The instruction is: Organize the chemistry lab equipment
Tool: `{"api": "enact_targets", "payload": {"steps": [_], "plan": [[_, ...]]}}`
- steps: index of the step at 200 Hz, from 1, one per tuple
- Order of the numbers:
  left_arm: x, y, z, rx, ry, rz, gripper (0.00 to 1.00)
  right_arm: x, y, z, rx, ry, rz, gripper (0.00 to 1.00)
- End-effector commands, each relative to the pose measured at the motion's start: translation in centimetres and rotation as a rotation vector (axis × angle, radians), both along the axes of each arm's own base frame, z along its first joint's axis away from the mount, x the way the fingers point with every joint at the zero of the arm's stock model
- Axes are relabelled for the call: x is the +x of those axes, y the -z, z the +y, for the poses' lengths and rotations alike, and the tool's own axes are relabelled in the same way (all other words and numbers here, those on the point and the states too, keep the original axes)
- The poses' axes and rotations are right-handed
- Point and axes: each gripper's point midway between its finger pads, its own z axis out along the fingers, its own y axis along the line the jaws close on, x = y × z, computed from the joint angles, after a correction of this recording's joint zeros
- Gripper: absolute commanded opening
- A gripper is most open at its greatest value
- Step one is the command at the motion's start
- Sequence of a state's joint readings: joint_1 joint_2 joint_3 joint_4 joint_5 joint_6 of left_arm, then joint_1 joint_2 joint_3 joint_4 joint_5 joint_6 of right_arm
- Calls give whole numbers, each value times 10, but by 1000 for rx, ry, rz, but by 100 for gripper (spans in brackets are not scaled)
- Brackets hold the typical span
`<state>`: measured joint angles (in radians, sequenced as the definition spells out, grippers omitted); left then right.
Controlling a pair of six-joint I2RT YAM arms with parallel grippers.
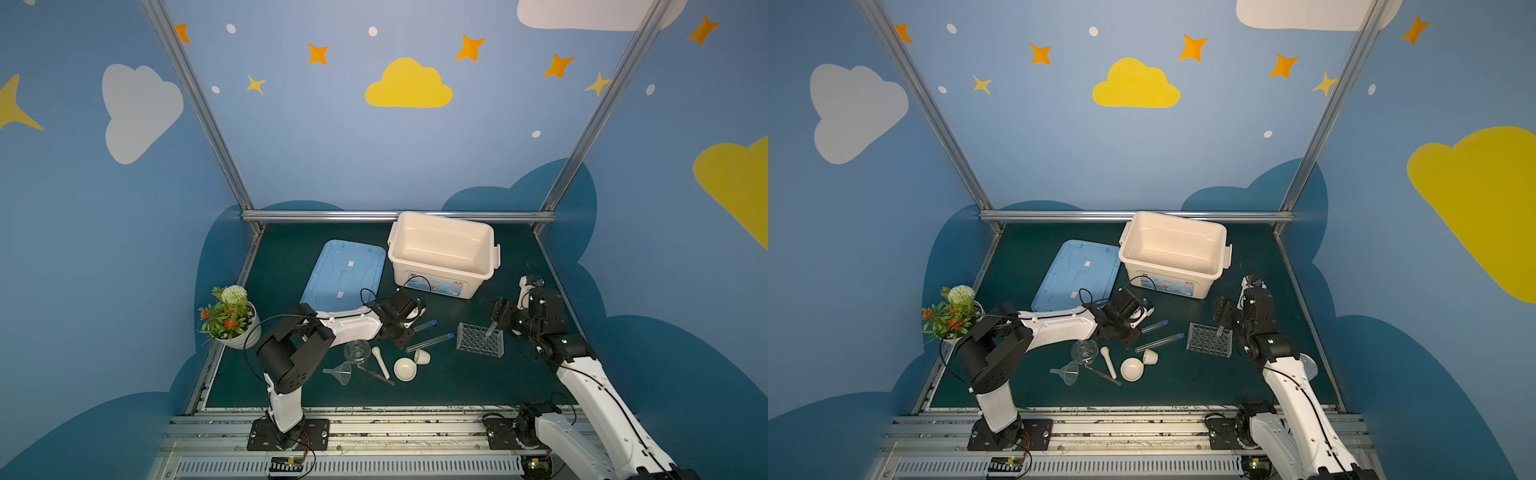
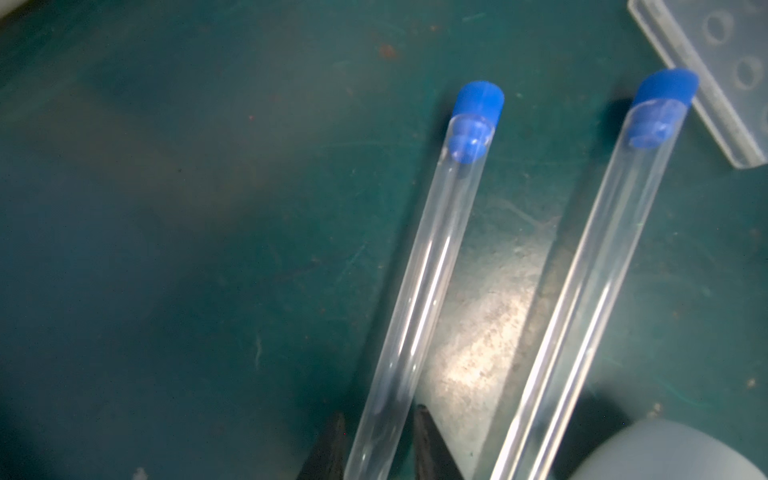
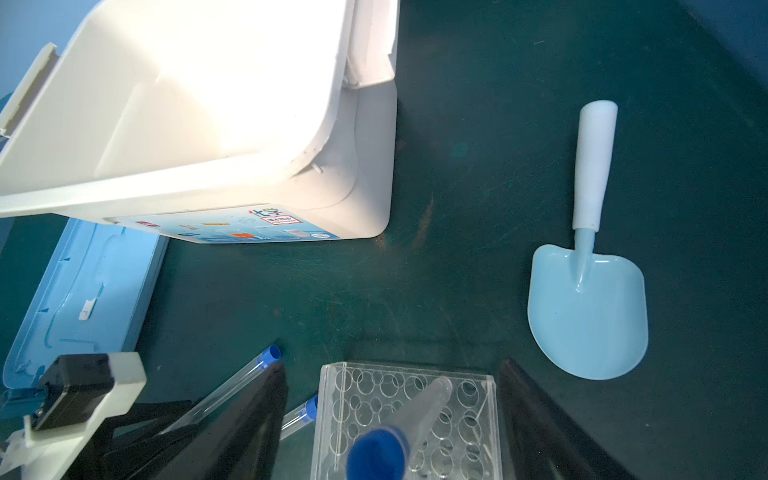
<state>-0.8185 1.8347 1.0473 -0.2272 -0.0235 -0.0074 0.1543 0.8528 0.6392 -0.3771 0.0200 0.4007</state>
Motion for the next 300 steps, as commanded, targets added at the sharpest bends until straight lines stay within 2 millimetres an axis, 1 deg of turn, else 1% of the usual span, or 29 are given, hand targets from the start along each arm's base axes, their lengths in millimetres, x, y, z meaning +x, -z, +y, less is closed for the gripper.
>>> {"api": "enact_targets", "payload": {"steps": [1,20,63,85,114,148,190,214,238,240,242,279,300], "plan": [[-15,25,10,57,8,83,26,1,-6,0,13,3,-24,80],[-15,26,9,54,6,90,24,0,-6,-1,12,7,-25,80],[-17,29,8,54,8,107,24,0,-9,-2,11,7,-32,80],[-18,34,10,71,5,121,23,-1,-10,-2,11,7,-33,80],[-20,39,13,82,-1,140,20,-1,-9,-2,14,6,-31,80],[-19,35,10,63,-3,133,17,-1,-10,-2,21,6,-33,80],[-13,22,2,15,-4,111,15,0,-16,1,39,-8,-44,80],[-10,10,-3,-19,-3,92,15,1,-22,6,56,-28,-53,80],[-8,-4,-5,-46,0,67,15,0,-21,14,86,-64,-46,80],[-7,-5,-6,-49,0,64,15,3,-31,15,92,-68,-66,80],[-7,-7,-6,-52,1,61,15,3,-34,16,95,-71,-73,80],[-2,-33,-9,-98,0,4,15,4,-49,28,149,-125,-87,80],[0,-48,-10,-121,6,-28,15,4,-63,37,181,-160,-108,80]]}}
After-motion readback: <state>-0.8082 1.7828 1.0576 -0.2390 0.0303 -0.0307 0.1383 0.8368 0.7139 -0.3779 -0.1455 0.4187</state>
